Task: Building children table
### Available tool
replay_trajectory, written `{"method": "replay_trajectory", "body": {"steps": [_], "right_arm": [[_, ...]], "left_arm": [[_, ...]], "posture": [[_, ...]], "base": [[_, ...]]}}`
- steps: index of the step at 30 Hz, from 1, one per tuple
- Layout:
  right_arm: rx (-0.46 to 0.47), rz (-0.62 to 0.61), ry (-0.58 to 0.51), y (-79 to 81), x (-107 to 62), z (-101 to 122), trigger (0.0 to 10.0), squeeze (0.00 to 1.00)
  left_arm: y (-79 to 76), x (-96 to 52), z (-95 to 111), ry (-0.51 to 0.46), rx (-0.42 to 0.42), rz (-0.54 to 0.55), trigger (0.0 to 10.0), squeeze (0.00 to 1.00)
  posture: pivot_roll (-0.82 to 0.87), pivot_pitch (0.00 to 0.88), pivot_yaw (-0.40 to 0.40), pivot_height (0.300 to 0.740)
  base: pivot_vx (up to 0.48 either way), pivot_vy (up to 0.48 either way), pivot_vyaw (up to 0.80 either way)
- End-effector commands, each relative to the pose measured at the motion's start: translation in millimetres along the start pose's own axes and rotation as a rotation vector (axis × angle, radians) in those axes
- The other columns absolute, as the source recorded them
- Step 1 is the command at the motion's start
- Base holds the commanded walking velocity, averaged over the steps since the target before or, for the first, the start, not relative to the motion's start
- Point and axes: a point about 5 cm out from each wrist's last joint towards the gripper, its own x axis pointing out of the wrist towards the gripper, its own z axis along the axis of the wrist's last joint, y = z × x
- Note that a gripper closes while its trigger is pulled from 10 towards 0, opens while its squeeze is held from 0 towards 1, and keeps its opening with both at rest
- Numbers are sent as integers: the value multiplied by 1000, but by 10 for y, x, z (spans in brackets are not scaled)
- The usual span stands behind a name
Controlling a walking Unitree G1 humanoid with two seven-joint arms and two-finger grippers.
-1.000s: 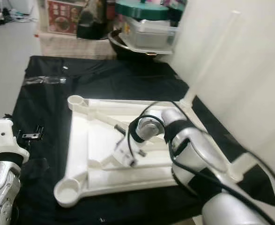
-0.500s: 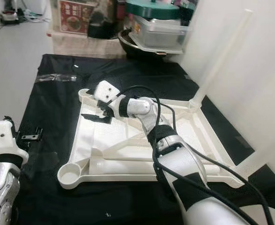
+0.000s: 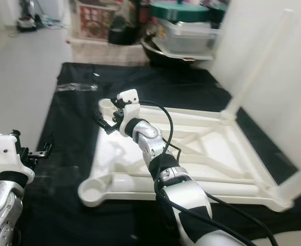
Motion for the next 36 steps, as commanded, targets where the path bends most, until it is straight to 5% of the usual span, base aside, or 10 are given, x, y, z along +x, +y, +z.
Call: {"method": "replay_trajectory", "body": {"steps": [1, 3, 11, 15, 18, 21, 26, 33, 36], "right_arm": [[36, -30, 16, -33, -37, -34, 10000, 0], [112, -73, 35, -27, -41, -63, 10000, 0], [157, -178, 95, -57, -81, -132, 10000, 0], [147, -283, 194, -119, -128, -211, 10000, 0], [76, -362, 377, -71, -203, -370, 10000, 0], [19, -424, 418, -95, -244, -426, 10000, 0], [102, -567, 412, -303, -364, -465, 10000, 0], [156, -578, 521, -281, -425, -629, 10000, 0], [289, -541, 643, -149, -489, -830, 10000, 0]], "left_arm": [[-36, 2, 11, 4, -7, -19, 10000, 0], [-71, -19, 3, 5, -8, -25, 10000, 0], [-97, -40, 11, -3, -2, -27, 10000, 0], [-115, -44, 3, -2, -6, -33, 10000, 0], [-134, -34, -24, 6, -2, -37, 10000, 0], [-141, -26, -28, 6, 2, -38, 10000, 0], [-120, -38, -29, 6, 8, -25, 10000, 0], [-113, -56, -46, 10, 11, -17, 10000, 0], [-126, -48, -48, 7, 9, -13, 10000, 0]], "posture": [[145, 0, -127, 740], [146, 0, -128, 740], [146, 0, -129, 740], [141, 0, -126, 740], [130, 0, -121, 740], [130, 0, -126, 740], [137, 0, -135, 740], [141, 0, -149, 740], [142, 0, -153, 740]], "base": [[0, 480, 0], [0, 480, 0], [0, 120, 0], [0, 0, 0], [0, 0, 0], [0, 0, 0], [0, 0, 0], [0, 0, 0], [0, 0, 0]]}}
